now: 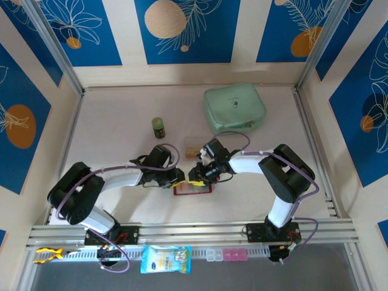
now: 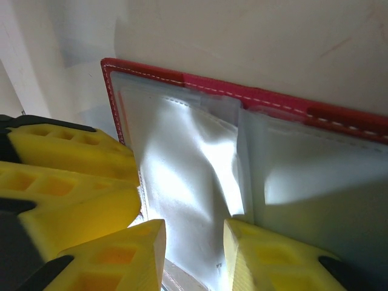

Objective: Take the credit cards out of the card holder

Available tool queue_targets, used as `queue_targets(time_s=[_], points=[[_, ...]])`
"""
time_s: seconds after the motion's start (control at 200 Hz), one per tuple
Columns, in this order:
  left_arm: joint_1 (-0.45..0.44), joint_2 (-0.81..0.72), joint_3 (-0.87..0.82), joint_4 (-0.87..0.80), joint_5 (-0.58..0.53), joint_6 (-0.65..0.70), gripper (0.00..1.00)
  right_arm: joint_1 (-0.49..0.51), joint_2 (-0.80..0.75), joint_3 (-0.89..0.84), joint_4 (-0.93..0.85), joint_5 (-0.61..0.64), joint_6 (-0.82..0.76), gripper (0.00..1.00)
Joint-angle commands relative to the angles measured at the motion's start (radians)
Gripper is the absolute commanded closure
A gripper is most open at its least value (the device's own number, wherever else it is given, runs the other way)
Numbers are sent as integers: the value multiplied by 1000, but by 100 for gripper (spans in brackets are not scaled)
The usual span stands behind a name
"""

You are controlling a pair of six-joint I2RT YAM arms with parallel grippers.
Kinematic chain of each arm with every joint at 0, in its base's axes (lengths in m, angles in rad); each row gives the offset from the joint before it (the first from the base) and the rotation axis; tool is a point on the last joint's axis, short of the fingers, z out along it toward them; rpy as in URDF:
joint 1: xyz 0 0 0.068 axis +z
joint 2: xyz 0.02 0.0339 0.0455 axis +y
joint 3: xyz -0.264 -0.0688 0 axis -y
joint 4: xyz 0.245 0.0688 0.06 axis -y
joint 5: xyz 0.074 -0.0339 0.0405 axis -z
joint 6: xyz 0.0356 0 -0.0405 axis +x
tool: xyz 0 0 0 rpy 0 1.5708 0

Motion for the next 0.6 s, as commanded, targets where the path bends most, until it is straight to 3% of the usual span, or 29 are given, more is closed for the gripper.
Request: queue_targets(time_s=[0.0, 0.195, 0.595], points=[[-9, 27, -4, 24, 27, -11, 75, -2, 12, -32, -32, 17, 13, 68], [-9, 24, -1, 47, 36, -19, 84, 1, 2, -33, -25, 13, 17, 68], [-10, 2, 51, 28, 65, -11, 83, -2, -141, 46, -202, 86, -26, 67]])
